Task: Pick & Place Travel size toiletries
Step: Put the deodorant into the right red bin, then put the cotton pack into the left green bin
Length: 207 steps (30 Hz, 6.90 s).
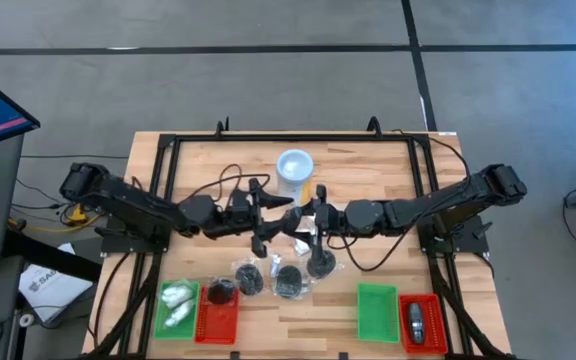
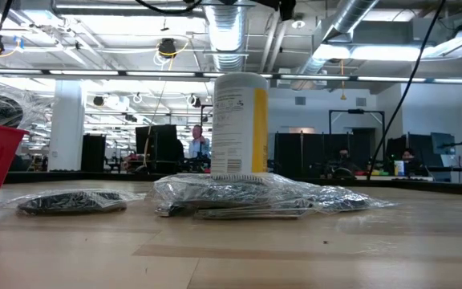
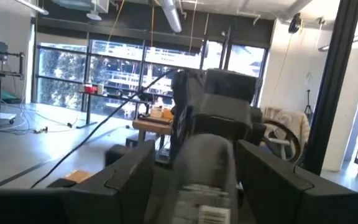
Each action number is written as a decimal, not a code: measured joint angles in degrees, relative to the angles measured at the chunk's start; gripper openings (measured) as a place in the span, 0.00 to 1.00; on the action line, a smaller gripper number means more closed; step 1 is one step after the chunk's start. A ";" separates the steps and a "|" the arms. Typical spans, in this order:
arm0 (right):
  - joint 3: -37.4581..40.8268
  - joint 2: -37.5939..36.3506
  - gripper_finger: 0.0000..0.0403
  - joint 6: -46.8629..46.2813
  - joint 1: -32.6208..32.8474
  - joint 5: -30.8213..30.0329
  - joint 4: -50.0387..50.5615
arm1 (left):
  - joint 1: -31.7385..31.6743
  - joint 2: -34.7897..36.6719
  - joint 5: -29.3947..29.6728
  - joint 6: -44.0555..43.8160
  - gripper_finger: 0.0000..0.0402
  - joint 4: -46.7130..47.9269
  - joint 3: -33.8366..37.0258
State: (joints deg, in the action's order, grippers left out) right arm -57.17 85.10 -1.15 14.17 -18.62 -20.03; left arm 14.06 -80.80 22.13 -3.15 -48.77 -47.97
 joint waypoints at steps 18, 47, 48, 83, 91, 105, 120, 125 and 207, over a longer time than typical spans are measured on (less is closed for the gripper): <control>-0.02 -6.98 0.49 -13.36 6.11 0.58 21.43 | 3.36 10.15 0.34 -3.33 0.53 2.47 11.65; -0.02 -10.80 0.49 -70.96 38.71 0.58 58.83 | 4.00 2.99 0.25 -8.96 0.52 2.46 12.19; -0.02 -10.80 0.49 -72.68 39.42 0.57 59.38 | 4.00 2.99 0.16 -8.98 0.52 2.35 12.19; 0.72 -0.32 0.49 -113.96 56.40 16.02 66.27 | 7.30 3.02 0.09 -8.71 0.52 2.45 12.18; 0.72 -0.33 0.49 -117.23 57.68 15.90 66.64 | 7.32 3.04 0.09 -8.71 0.52 2.55 12.18; 0.72 -0.33 0.49 -117.63 57.86 15.96 67.75 | 7.30 3.04 0.09 -8.72 0.52 2.94 12.18; 0.70 -0.33 0.69 -117.55 57.79 15.59 68.11 | 7.30 3.06 0.09 -8.73 0.52 3.12 12.18; 0.70 -0.33 0.64 -117.44 57.82 15.59 68.46 | 7.30 3.06 0.09 -8.71 0.52 3.84 12.16; 0.55 -8.92 0.34 -58.15 29.03 1.82 52.98 | -9.01 -27.62 -8.98 -30.24 0.44 15.96 8.05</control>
State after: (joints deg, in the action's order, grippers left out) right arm -56.62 76.18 -59.29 43.20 -16.80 32.95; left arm 5.06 -108.42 13.15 -33.39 -32.81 -39.92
